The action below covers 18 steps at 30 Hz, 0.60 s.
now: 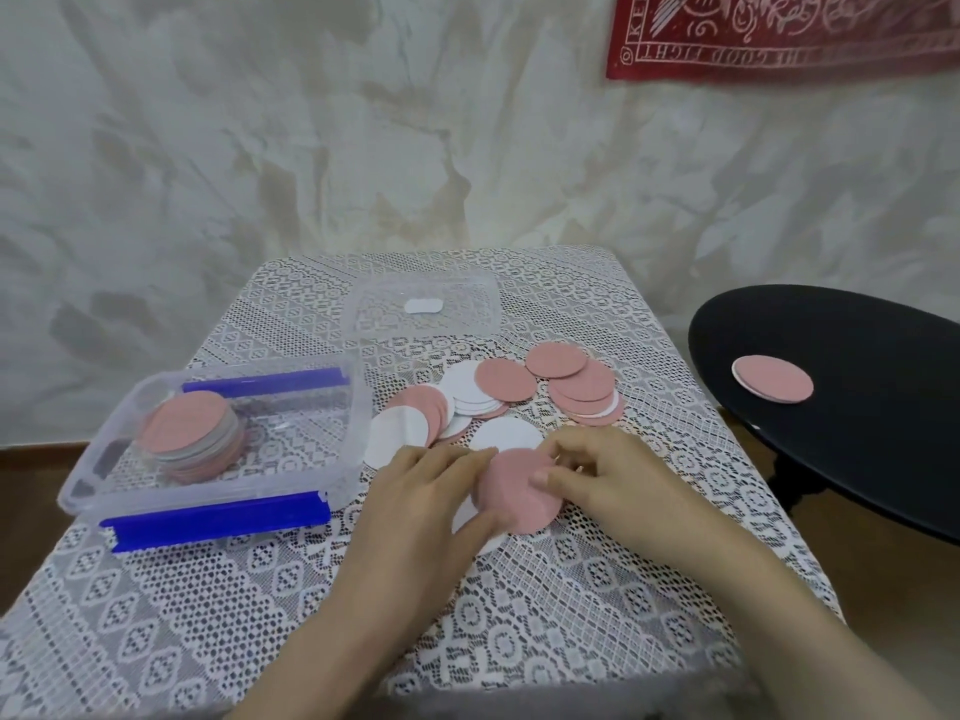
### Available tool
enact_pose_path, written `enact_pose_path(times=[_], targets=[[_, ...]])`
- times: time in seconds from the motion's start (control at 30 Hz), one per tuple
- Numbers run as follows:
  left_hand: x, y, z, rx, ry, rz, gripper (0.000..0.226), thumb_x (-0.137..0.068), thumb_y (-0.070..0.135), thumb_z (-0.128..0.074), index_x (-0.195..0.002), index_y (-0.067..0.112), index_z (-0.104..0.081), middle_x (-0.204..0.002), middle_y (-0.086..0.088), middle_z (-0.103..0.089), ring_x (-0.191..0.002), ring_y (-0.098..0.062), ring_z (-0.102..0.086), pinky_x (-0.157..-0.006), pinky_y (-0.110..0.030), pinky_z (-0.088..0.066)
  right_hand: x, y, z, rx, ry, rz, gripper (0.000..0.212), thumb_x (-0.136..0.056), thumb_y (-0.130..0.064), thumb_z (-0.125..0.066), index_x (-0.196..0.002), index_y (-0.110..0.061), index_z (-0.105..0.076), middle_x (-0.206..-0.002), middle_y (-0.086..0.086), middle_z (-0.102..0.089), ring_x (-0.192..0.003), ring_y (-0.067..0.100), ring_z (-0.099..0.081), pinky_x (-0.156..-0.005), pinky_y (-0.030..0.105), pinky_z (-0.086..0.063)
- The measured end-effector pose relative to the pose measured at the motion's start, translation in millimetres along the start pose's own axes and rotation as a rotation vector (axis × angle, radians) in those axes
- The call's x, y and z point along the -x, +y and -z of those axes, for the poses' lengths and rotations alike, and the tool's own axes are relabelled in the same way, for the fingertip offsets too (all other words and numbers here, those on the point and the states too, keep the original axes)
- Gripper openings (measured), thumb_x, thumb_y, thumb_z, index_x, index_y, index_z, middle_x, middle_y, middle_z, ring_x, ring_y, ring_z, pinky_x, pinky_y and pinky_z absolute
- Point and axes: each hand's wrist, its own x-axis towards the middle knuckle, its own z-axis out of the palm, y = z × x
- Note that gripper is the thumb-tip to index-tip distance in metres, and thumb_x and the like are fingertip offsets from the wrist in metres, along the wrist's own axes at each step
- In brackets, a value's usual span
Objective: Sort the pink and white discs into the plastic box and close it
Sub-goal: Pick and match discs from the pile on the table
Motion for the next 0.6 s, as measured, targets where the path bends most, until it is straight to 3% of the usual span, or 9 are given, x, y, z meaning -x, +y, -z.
enact_pose_path(times=[0.07, 0.13, 0.2, 0.3, 0.37, 0.5, 0.6], targets=[[7, 2, 8, 0.048, 0.002, -0.005, 0.032, -0.09, 0.056, -0.06, -0.117, 0.038, -0.063, -0.108, 0.026, -0.06, -0.098, -0.004, -0.046, -0.08, -0.025, -0.044, 2, -7, -6, -0.065, -0.075, 0.026, 0.008, -0.092, -0.028, -0.071, -0.085, -0.028, -0.071, -0.072, -0.005, -0.069, -0.062, 0.007, -0.061, -0.064, 0.036, -0.049], [16, 2, 15, 0.114, 0.049, 0.017, 0.015, -0.093, 0.049, -0.061, -0.098, 0.036, -0.063, -0.092, 0.023, -0.059, -0.091, -0.004, -0.047, -0.073, -0.028, -0.044, 4, -13, -13, -0.125, -0.122, 0.04, 0.008, -0.092, -0.027, -0.072, -0.083, -0.027, -0.071, -0.068, -0.005, -0.068, -0.055, 0.004, -0.054, -0.056, 0.029, -0.041], [24, -1, 21, 0.187, 0.092, 0.055, 0.011, -0.093, 0.04, -0.064, -0.088, 0.031, -0.062, -0.081, 0.018, -0.056, -0.085, -0.005, -0.05, -0.068, -0.031, -0.046, 5, -18, -18, -0.154, -0.111, 0.047, 0.01, -0.09, -0.03, -0.074, -0.083, -0.024, -0.071, -0.071, -0.006, -0.07, -0.056, 0.005, -0.053, -0.056, 0.027, -0.038], [33, -10, 29, 0.236, 0.086, 0.086, 0.011, -0.094, 0.036, -0.065, -0.087, 0.03, -0.06, -0.073, 0.013, -0.057, -0.075, -0.01, -0.054, -0.063, -0.03, -0.044, 5, -22, -20, -0.13, -0.087, 0.043, 0.012, -0.092, -0.035, -0.072, -0.085, -0.025, -0.072, -0.079, -0.006, -0.074, -0.063, 0.006, -0.059, -0.063, 0.032, -0.047], [39, -17, 32, 0.282, 0.068, 0.107, 0.01, -0.094, 0.039, -0.062, -0.089, 0.031, -0.06, -0.071, 0.008, -0.062, -0.069, -0.014, -0.057, -0.061, -0.032, -0.045, 5, -24, -24, 0.011, -0.071, 0.047, 0.011, -0.088, -0.043, -0.073, -0.09, -0.032, -0.072, -0.082, -0.01, -0.072, -0.061, -0.001, -0.056, -0.064, 0.029, -0.046], [48, -27, 37, 0.303, 0.077, 0.161, 0.018, -0.093, 0.046, -0.053, -0.085, 0.029, -0.056, -0.062, -0.003, -0.058, -0.062, -0.02, -0.054, -0.058, -0.034, -0.041, 7, -36, -34, 0.303, -0.152, 0.021, 0.045, -0.075, -0.058, -0.078, -0.113, -0.039, -0.065, -0.087, -0.015, -0.061, -0.075, -0.001, -0.055, -0.066, 0.024, -0.043], [49, -31, 41, 0.314, 0.06, 0.202, 0.02, -0.097, 0.04, -0.057, -0.083, 0.026, -0.054, -0.06, -0.005, -0.054, -0.061, -0.019, -0.051, -0.056, -0.031, -0.037, 5, -43, -38, 0.357, -0.171, 0.02, 0.039, -0.074, -0.052, -0.081, -0.101, -0.032, -0.061, -0.09, -0.017, -0.058, -0.08, 0.0, -0.054, -0.07, 0.026, -0.044]])
